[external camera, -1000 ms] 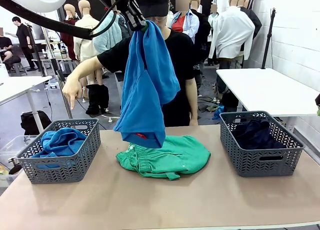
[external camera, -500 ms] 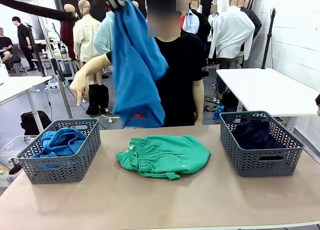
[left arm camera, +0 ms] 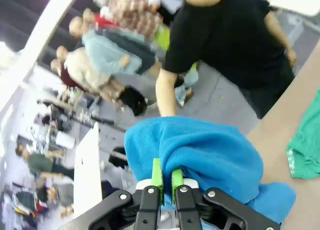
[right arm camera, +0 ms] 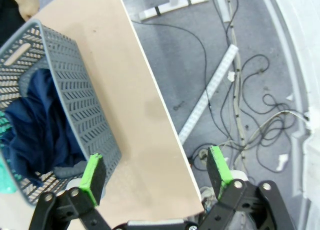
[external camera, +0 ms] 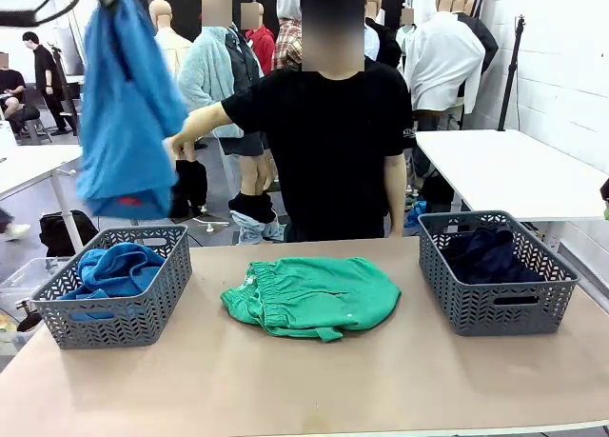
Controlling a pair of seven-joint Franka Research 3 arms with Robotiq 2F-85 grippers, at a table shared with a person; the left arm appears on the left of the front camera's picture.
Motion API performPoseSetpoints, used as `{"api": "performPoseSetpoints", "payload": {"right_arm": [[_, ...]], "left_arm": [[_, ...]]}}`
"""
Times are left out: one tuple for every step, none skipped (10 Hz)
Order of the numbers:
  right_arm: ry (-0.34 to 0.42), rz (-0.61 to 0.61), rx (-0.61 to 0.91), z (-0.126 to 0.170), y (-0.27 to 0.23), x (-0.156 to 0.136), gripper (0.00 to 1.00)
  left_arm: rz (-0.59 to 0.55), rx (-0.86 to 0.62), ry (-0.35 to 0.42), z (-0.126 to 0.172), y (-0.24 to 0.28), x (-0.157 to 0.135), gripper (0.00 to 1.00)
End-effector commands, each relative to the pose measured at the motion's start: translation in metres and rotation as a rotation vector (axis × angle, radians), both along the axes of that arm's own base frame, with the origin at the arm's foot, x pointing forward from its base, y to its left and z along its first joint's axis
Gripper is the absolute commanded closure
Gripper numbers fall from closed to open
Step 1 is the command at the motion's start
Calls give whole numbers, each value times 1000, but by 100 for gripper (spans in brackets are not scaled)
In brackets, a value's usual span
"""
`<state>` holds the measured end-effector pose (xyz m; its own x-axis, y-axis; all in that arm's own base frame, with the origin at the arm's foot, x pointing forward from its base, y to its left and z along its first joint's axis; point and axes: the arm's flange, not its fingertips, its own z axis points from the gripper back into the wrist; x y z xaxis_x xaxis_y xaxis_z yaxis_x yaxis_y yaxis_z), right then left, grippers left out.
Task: Sort the tops and bottoms.
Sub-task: Sort the clothes according to human instructions.
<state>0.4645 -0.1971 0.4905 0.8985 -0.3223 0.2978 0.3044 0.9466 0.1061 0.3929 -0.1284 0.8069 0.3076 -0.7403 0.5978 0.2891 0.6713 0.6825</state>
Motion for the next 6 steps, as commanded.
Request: {"api": "performPoseSetpoints", "payload": {"right_arm": [[15, -11, -8, 2, 2, 0, 0], [15, -11, -8, 2, 2, 0, 0], [15, -11, -8, 2, 2, 0, 0], [15, -11, -8, 2, 2, 0, 0], [15, -11, -8, 2, 2, 0, 0], [15, -11, -8, 2, 2, 0, 0]], "left_arm": [[143, -71, 1, -35, 36, -7, 100], [177, -117, 20, -47, 52, -3, 100], [175, -160, 49, -58, 59, 0, 100], [179, -183, 69, -62, 60, 1, 100], [169, -108, 83, -55, 66, 8, 100], [169, -108, 83, -55, 66, 8, 100]]}}
